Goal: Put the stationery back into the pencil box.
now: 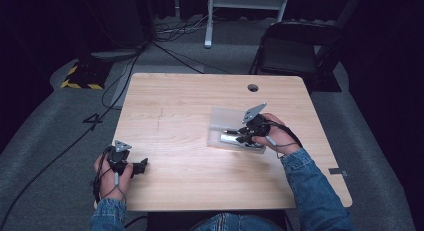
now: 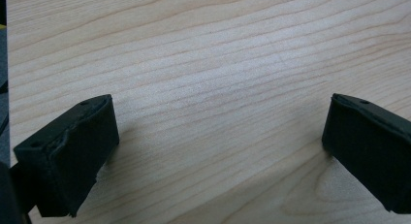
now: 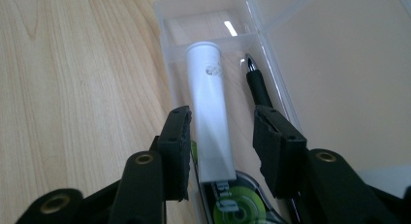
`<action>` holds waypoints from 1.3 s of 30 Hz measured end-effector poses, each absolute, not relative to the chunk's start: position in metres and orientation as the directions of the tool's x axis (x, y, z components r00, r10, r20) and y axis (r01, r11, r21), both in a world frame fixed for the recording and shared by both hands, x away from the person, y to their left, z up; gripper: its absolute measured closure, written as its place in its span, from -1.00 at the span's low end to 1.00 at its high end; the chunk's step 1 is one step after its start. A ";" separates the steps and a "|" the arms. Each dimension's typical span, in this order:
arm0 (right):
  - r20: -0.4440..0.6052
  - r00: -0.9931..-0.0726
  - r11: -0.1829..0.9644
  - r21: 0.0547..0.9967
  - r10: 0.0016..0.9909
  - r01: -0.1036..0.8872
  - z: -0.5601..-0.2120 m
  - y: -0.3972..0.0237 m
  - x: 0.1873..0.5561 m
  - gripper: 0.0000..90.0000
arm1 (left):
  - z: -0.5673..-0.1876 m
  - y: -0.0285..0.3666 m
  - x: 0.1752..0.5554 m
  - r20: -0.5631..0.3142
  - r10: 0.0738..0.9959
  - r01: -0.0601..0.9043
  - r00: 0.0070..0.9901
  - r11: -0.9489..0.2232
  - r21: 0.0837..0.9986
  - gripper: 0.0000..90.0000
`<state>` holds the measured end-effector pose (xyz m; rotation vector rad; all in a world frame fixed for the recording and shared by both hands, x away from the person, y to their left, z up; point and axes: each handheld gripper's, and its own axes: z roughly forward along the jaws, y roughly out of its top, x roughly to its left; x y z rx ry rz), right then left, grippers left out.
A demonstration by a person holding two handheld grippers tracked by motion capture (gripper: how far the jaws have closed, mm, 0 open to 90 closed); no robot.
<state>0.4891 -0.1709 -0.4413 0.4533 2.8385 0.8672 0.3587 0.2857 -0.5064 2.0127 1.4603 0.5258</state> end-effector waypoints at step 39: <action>-0.132 -0.916 0.786 0.568 0.379 0.244 -0.441 -0.182 0.497 0.38 | -0.506 0.285 0.359 -0.022 0.948 0.714 0.318 -0.224 0.664 -0.99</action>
